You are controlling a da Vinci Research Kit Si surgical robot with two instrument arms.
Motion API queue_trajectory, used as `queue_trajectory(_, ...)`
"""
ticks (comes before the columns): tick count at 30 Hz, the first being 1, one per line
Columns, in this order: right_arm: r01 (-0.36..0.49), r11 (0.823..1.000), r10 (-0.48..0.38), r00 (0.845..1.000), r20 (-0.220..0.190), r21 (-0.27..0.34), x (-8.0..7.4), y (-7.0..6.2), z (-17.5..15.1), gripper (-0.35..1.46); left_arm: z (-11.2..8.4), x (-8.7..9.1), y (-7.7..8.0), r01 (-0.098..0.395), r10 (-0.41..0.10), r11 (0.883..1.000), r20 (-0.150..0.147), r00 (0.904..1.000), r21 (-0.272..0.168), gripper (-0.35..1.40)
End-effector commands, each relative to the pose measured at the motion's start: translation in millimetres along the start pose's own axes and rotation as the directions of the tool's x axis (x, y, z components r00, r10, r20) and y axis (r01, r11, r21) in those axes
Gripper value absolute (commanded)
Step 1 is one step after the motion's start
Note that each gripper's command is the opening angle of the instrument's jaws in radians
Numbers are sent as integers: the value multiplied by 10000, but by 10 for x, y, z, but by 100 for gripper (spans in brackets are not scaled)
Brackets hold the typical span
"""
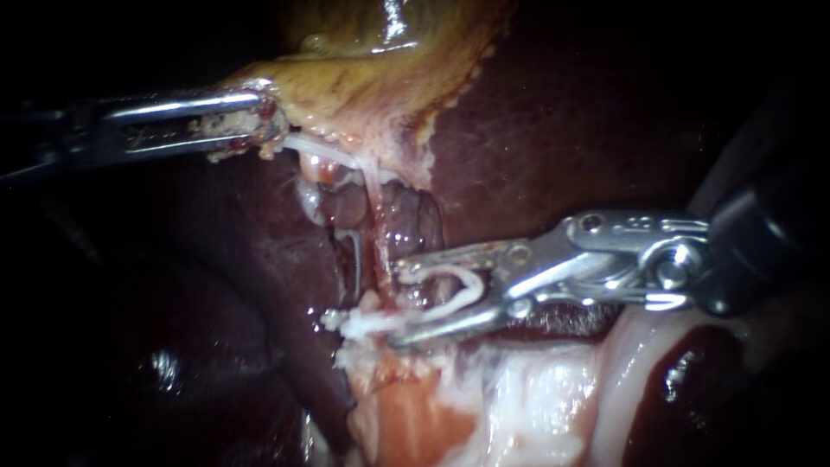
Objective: Clipping second clip right tube
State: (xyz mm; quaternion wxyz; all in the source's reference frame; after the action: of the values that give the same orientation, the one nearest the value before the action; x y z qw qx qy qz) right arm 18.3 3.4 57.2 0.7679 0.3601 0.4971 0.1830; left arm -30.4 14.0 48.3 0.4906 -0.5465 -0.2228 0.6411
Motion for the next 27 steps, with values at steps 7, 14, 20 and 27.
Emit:
queue_trajectory(7, -326, 9993, 339, 9970, -702, 190, 3, 4, 27, 50, 0, 1, 0, 3, -3, 10000, -1, 10000, 3, -35)
queue_trajectory(14, -469, 9982, 506, 9931, -1058, 371, 12, -2, 29, 50, 0, 1, 1, 6, -6, 10000, -4, 10000, 10, -35)
queue_trajectory(20, -516, 9947, 625, 9903, -1242, 893, 25, -20, 22, 50, 0, 1, 1, 5, -5, 10000, -2, 10000, 8, -35)
queue_trajectory(27, -689, 9850, 878, 9894, -1155, 1583, 31, -48, 21, 48, 0, 1, 1, 5, -5, 10000, 0, 10000, 4, -35)
